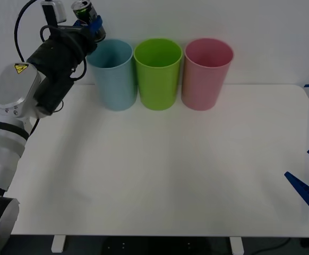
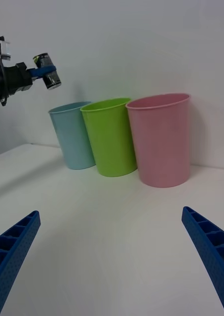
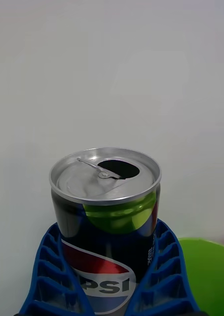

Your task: Grasp the object on the table and drop it into the matching bin: aluminum can to the light blue bin, PET bottle to the pink bin.

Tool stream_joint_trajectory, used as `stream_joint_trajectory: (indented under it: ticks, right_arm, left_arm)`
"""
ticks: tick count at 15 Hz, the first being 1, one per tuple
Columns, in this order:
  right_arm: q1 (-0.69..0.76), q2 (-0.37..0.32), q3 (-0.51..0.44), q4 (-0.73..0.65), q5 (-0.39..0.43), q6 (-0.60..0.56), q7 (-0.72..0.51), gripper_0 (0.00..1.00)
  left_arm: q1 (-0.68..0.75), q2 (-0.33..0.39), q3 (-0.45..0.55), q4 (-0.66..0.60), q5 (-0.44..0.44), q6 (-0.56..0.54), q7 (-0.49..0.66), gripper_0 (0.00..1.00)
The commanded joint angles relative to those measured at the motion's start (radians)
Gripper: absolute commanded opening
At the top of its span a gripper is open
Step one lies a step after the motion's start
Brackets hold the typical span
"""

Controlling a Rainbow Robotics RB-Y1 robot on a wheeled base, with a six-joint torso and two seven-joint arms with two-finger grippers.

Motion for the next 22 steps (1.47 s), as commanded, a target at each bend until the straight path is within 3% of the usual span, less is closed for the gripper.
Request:
stream_joint_trajectory:
  ticks: [1,5,11,12,13,14,22]
  right_arm:
    - [0.000,0.000,0.000,0.000,0.000,0.000,0.000,1.00]
    - [0.000,0.000,0.000,0.000,0.000,0.000,0.000,1.00]
    - [0.000,0.000,0.000,0.000,0.000,0.000,0.000,1.00]
    - [0.000,0.000,0.000,0.000,0.000,0.000,0.000,1.00]
    - [0.000,0.000,0.000,0.000,0.000,0.000,0.000,1.00]
    - [0.000,0.000,0.000,0.000,0.000,0.000,0.000,1.00]
    - [0.000,0.000,0.000,0.000,0.000,0.000,0.000,1.00]
  left_arm:
    - [-0.065,-0.002,-0.052,0.081,0.009,0.052,-0.013,0.02]
    - [-0.131,-0.003,-0.098,0.167,0.013,0.109,-0.031,0.02]
    - [-0.131,-0.014,-0.107,0.167,0.018,0.126,-0.033,0.06]
    - [-0.131,-0.014,-0.107,0.169,0.019,0.126,-0.033,0.16]
    - [-0.131,-0.014,-0.107,0.167,0.021,0.127,-0.033,0.74]
    - [-0.133,-0.014,-0.107,0.167,0.022,0.129,-0.033,1.00]
    - [-0.131,-0.014,-0.107,0.167,0.041,0.115,-0.030,1.00]
